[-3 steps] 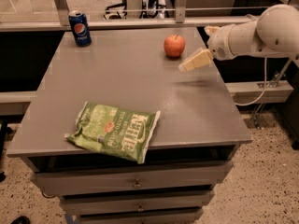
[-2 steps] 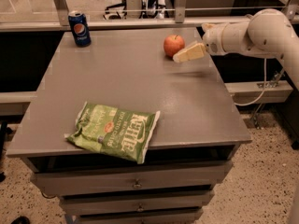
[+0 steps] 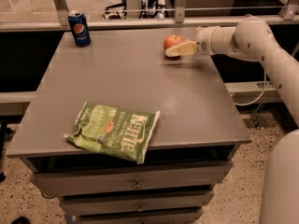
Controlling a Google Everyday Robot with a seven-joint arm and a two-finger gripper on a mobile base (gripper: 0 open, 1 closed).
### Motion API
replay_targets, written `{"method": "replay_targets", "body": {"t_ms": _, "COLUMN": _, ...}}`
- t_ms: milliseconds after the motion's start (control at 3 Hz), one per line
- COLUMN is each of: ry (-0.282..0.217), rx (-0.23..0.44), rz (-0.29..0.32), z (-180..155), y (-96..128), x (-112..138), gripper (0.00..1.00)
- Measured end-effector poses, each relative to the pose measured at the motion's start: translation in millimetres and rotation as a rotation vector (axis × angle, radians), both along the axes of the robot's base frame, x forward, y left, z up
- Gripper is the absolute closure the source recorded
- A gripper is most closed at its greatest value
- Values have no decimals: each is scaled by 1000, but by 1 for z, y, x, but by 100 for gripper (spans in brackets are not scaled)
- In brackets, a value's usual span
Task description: Move apple near green jalapeno chip bag
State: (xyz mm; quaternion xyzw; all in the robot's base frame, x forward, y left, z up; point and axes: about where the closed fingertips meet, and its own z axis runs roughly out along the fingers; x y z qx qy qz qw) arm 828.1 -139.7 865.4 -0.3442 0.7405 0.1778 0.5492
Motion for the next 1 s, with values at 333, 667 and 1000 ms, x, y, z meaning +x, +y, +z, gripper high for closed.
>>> {"method": "replay_targets", "body": {"t_ms": 333, "ry": 33, "rx": 51, "rz": -17, "z": -9, "y": 1, "x": 1, "gripper": 17}}
{"method": "replay_targets", "body": {"t_ms": 667, "ry": 45, "rx": 107, "rz": 7, "z": -8, "y": 4, "x": -11, "gripper": 41}}
{"method": "replay_targets", "body": {"t_ms": 1000, "ry": 41, "rx": 165, "rz": 85, "z": 3, "y": 18, "x": -40, "gripper": 64}}
